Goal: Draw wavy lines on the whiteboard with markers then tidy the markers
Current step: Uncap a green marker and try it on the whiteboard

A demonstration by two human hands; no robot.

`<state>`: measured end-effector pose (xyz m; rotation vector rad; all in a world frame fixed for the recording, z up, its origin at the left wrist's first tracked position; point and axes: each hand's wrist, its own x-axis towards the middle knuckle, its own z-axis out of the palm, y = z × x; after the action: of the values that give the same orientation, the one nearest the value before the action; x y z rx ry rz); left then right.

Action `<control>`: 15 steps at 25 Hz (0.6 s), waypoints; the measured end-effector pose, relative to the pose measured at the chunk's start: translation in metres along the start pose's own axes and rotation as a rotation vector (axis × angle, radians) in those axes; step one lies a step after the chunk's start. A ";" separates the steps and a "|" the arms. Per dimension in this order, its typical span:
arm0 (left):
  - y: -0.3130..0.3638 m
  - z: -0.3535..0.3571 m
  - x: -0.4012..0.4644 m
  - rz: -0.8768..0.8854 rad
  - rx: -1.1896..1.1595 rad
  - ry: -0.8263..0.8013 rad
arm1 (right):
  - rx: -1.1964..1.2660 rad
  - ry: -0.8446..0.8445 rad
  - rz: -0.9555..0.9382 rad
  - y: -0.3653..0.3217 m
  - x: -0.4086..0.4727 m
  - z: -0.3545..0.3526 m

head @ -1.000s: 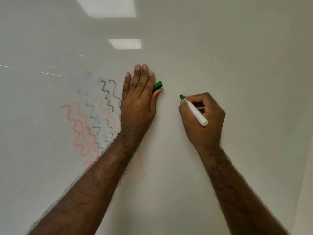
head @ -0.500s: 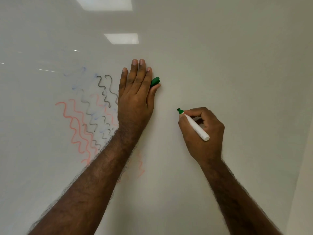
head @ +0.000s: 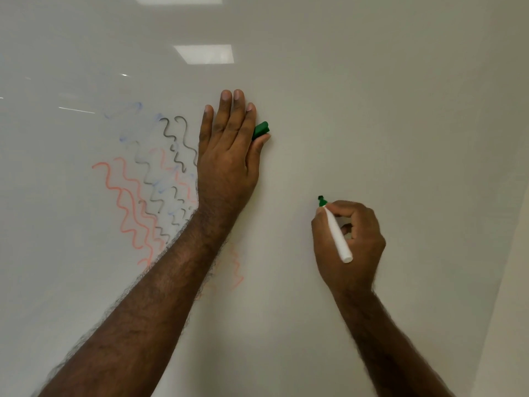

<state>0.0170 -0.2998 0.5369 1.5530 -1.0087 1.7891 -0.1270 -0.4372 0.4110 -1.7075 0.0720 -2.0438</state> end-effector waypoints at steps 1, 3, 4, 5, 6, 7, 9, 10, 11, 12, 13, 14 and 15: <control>0.000 -0.002 0.000 0.000 -0.001 -0.016 | -0.018 -0.031 -0.067 -0.001 -0.008 0.000; 0.001 -0.005 0.000 -0.003 -0.004 -0.046 | 0.007 -0.150 -0.126 -0.004 -0.025 0.000; 0.002 -0.008 0.000 -0.010 -0.008 -0.063 | 0.051 -0.198 -0.062 -0.006 -0.027 -0.002; 0.004 -0.011 0.001 -0.022 -0.015 -0.083 | 0.101 -0.221 0.059 -0.009 -0.026 -0.004; 0.007 -0.014 0.001 -0.038 -0.028 -0.107 | 0.158 -0.225 0.205 -0.013 -0.022 -0.006; 0.009 -0.018 -0.001 -0.052 -0.048 -0.135 | 0.212 -0.218 0.328 -0.016 -0.019 -0.008; 0.017 -0.028 -0.008 -0.043 -0.107 -0.195 | 0.306 -0.208 0.452 -0.020 -0.013 -0.014; 0.022 -0.034 -0.015 -0.029 -0.151 -0.225 | 0.355 -0.225 0.489 -0.021 -0.011 -0.017; 0.028 -0.042 -0.024 -0.025 -0.202 -0.258 | 0.406 -0.254 0.525 -0.022 -0.009 -0.020; 0.034 -0.050 -0.036 -0.038 -0.254 -0.297 | 0.453 -0.285 0.565 -0.022 -0.008 -0.024; 0.039 -0.058 -0.048 -0.062 -0.299 -0.335 | 0.496 -0.315 0.603 -0.021 -0.008 -0.027; 0.044 -0.066 -0.061 -0.087 -0.339 -0.368 | 0.531 -0.346 0.635 -0.021 -0.008 -0.031; 0.048 -0.074 -0.074 -0.111 -0.379 -0.392 | 0.561 -0.374 0.651 -0.021 -0.009 -0.035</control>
<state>-0.0505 -0.2615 0.4522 1.7014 -1.3240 1.1545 -0.1655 -0.4243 0.4019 -1.4217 -0.0581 -1.1177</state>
